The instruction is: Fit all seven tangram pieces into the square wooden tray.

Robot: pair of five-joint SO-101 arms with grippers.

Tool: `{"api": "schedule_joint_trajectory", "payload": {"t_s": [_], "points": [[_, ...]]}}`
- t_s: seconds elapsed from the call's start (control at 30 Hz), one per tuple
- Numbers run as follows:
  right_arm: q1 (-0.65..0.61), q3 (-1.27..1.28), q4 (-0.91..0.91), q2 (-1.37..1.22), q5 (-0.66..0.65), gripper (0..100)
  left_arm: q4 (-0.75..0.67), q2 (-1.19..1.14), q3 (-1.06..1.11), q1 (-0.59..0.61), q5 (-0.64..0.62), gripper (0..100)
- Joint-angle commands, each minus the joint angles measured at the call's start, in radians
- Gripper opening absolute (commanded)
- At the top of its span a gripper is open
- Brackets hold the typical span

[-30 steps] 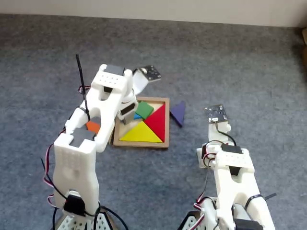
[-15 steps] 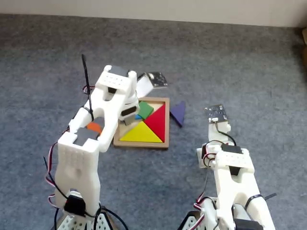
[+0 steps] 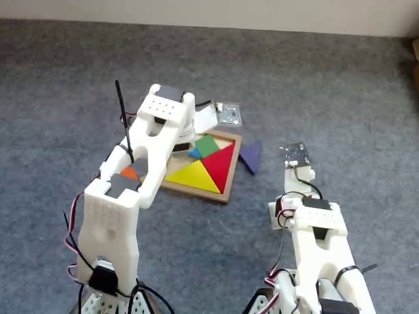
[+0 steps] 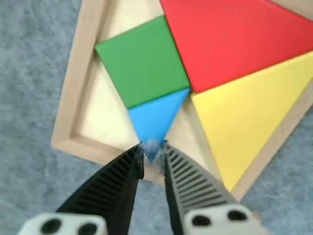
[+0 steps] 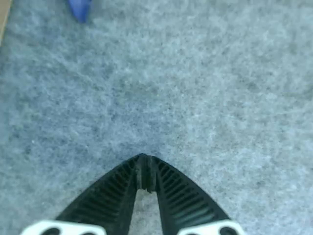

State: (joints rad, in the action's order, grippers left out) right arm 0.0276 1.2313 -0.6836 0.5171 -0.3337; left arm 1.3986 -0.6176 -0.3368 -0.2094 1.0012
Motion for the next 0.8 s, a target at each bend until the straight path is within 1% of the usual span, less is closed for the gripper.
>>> {"api": "schedule_joint_trajectory", "payload": {"t_s": [0.0, 0.17, 0.3, 0.43, 0.5, 0.57, 0.6, 0.63, 0.7, 0.77], "points": [[0.010, 0.001, 0.030, -0.008, -0.005, 0.6, 0.006, 0.010, -0.077, -0.025, 0.066, 6], [0.010, 0.001, 0.030, -0.008, -0.005, 0.6, 0.000, 0.008, -0.076, -0.021, 0.180, 5], [0.010, 0.001, 0.030, -0.007, -0.005, 0.6, -0.020, 0.002, -0.076, -0.021, 0.265, 0], [0.010, 0.001, 0.030, -0.007, -0.005, 0.6, -0.106, 0.007, -0.076, -0.008, 0.272, 1], [0.010, 0.001, 0.030, -0.007, -0.005, 0.6, -0.123, 0.012, -0.079, -0.001, 0.272, 2], [0.010, 0.001, 0.030, -0.005, -0.005, 0.6, -0.121, 0.012, -0.119, 0.005, 0.270, 5], [0.010, 0.001, 0.030, -0.005, -0.005, 0.6, -0.121, 0.012, -0.140, 0.012, 0.261, 7], [0.010, 0.001, 0.030, -0.005, -0.005, 0.6, -0.121, 0.012, -0.165, 0.019, 0.221, 9], [0.010, 0.001, 0.030, -0.005, -0.005, 0.6, -0.130, 0.010, -0.217, 0.031, 0.107, 11], [0.010, 0.001, 0.030, -0.005, -0.005, 0.6, -0.130, 0.001, -0.269, 0.044, 0.025, 11]]}}
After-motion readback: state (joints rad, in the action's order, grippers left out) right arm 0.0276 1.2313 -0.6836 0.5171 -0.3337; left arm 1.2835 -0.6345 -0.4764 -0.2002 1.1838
